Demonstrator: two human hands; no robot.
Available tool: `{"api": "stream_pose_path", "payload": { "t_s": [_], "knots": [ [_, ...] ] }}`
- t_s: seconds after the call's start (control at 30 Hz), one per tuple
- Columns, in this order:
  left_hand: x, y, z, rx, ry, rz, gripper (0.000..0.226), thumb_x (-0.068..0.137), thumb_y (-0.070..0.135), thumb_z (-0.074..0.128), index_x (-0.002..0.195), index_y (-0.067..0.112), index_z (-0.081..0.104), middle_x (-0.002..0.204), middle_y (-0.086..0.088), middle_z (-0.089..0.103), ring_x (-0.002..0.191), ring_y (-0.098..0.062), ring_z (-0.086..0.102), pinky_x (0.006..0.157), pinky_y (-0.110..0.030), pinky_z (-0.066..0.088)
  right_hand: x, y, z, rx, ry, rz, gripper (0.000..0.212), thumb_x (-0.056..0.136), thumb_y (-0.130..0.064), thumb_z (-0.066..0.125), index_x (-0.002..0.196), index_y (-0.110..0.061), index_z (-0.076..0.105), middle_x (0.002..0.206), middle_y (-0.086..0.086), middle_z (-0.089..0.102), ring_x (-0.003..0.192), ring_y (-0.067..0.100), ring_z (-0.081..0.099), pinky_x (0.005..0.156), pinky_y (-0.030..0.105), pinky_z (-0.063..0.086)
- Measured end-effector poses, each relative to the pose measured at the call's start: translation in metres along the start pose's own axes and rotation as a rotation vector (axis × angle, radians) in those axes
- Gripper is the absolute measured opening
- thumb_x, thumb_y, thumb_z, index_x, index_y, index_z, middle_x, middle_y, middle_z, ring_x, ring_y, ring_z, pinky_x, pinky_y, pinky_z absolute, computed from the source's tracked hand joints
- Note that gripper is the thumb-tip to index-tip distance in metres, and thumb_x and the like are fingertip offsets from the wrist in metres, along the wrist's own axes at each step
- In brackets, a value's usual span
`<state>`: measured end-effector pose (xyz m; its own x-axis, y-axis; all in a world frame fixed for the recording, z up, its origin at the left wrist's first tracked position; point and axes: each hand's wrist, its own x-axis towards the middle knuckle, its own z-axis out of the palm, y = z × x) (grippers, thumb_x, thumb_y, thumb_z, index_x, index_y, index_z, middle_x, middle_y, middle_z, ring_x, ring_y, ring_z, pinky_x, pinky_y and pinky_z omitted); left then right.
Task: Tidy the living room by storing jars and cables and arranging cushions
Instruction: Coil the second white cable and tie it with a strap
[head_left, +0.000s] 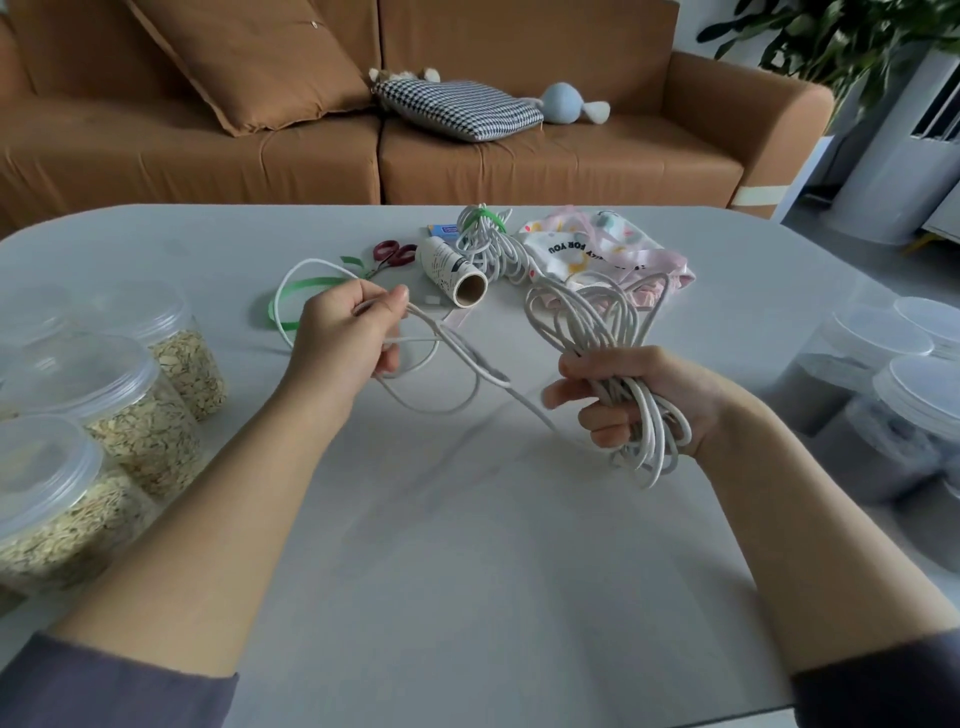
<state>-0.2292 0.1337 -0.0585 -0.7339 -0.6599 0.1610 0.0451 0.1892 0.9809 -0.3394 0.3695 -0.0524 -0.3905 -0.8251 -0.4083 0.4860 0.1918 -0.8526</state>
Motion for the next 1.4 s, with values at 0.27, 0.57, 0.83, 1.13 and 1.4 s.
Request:
{"api": "stream_pose_path", "payload": {
  "t_s": [0.27, 0.57, 0.83, 1.13, 1.4],
  "knots": [
    [0.003, 0.010, -0.002, -0.660, -0.054, -0.347, 0.031, 0.098, 0.025, 0.053, 0.070, 0.019, 0.044, 0.043, 0.010, 0.039, 0.040, -0.002, 0.043, 0.051, -0.016, 0.050, 0.000, 0.004, 0.012, -0.145, -0.070, -0.045, 0.019, 0.081, -0.010, 0.058, 0.079, -0.013, 0.040, 0.115, 0.016, 0.068, 0.047, 0.011, 0.016, 0.045, 0.024, 0.018],
    [-0.008, 0.019, 0.005, -0.445, -0.065, 0.001, 0.034, 0.097, 0.009, 0.053, 0.068, 0.017, 0.037, 0.045, 0.010, 0.024, 0.039, -0.007, 0.020, 0.042, -0.019, 0.026, -0.003, 0.004, 0.013, -0.185, -0.135, -0.010, 0.021, 0.077, -0.012, 0.065, 0.075, -0.014, 0.045, 0.115, 0.021, 0.067, 0.046, 0.011, 0.020, 0.044, 0.024, 0.022],
    [-0.005, 0.021, -0.005, -0.370, -0.165, -0.058, 0.007, 0.078, 0.008, 0.047, 0.078, 0.014, 0.052, 0.051, 0.001, 0.034, 0.043, -0.014, 0.032, 0.046, -0.021, 0.034, 0.004, 0.004, 0.010, -0.174, -0.064, -0.131, 0.021, 0.084, -0.010, 0.058, 0.076, -0.015, 0.039, 0.123, 0.018, 0.065, 0.041, 0.008, 0.028, 0.045, 0.025, 0.028],
    [-0.018, 0.008, -0.003, 0.888, -0.563, 0.122, 0.021, 0.080, 0.015, 0.059, 0.090, 0.032, 0.067, 0.082, 0.011, 0.064, 0.074, -0.010, 0.058, 0.069, -0.027, 0.048, 0.006, 0.004, 0.008, -0.113, 0.090, -0.165, 0.022, 0.076, -0.011, 0.064, 0.077, -0.014, 0.042, 0.109, 0.014, 0.070, 0.039, 0.009, 0.039, 0.040, 0.023, 0.039],
    [-0.028, 0.002, 0.019, 1.091, -0.560, 0.510, 0.021, 0.079, 0.042, 0.070, 0.087, 0.029, 0.056, 0.092, 0.010, 0.056, 0.088, -0.014, 0.054, 0.072, -0.031, 0.043, 0.006, 0.005, 0.015, -0.001, 0.059, -0.253, 0.014, 0.077, -0.010, 0.058, 0.071, -0.016, 0.046, 0.070, 0.002, 0.052, 0.040, 0.008, 0.032, 0.041, 0.020, 0.034]
  ]
}}
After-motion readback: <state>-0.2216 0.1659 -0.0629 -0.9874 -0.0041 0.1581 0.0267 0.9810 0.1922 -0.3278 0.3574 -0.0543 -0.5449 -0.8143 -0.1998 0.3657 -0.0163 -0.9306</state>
